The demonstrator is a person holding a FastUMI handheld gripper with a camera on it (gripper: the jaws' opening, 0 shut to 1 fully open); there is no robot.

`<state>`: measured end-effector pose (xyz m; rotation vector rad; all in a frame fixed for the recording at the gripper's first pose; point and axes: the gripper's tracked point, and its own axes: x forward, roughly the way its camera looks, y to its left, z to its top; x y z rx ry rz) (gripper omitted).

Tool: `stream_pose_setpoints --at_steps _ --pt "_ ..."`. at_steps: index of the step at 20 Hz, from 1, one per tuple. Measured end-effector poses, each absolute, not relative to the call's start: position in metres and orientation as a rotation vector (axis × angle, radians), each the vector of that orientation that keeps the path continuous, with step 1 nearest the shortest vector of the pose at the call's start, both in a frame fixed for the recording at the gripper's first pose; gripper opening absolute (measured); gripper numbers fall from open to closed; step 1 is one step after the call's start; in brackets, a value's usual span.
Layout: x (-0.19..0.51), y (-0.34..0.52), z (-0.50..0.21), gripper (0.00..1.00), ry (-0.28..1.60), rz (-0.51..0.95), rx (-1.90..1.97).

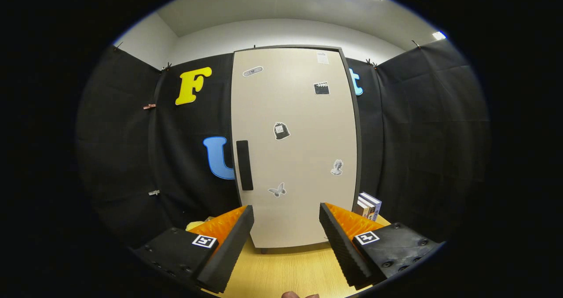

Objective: Open the shoe cabinet door, grab the shoes and put them into the shoe cabinet, then close the shoe cabinet door.

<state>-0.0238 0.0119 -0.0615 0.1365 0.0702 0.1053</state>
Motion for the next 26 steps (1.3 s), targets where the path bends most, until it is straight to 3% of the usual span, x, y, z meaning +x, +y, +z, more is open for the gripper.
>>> stream_pose_setpoints --at_steps 26 --pt "-0.0222 0.0144 -0.0635 0.98 0.07 0.111 0.14"
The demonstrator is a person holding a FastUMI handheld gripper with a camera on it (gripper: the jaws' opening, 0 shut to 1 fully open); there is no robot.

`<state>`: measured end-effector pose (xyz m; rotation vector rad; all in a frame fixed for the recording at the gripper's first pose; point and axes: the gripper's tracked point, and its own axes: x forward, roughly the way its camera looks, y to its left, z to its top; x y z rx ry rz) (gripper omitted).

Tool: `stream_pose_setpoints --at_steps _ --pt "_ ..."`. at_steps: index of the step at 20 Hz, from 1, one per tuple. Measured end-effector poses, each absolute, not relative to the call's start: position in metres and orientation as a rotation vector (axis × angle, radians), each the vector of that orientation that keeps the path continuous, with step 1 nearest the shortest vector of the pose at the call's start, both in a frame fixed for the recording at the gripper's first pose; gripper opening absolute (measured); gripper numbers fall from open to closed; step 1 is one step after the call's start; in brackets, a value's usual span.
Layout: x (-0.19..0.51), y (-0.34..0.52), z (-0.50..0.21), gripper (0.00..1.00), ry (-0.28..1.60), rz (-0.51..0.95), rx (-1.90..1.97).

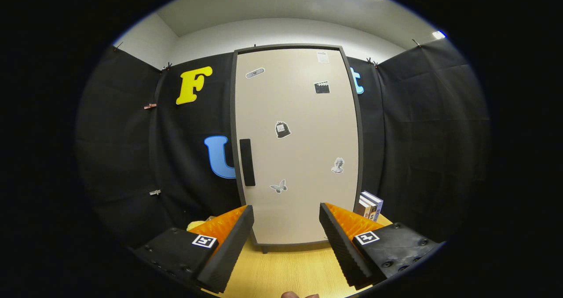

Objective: Open the shoe cabinet door, grab the shoes and put them into the shoe cabinet, then close the shoe cabinet door.

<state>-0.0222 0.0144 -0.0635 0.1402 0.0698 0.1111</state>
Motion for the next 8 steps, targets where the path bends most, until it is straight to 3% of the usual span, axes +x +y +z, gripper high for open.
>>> stream_pose_setpoints --at_steps 8 --pt "-0.0195 0.0116 -0.0659 0.98 0.074 0.102 0.152"
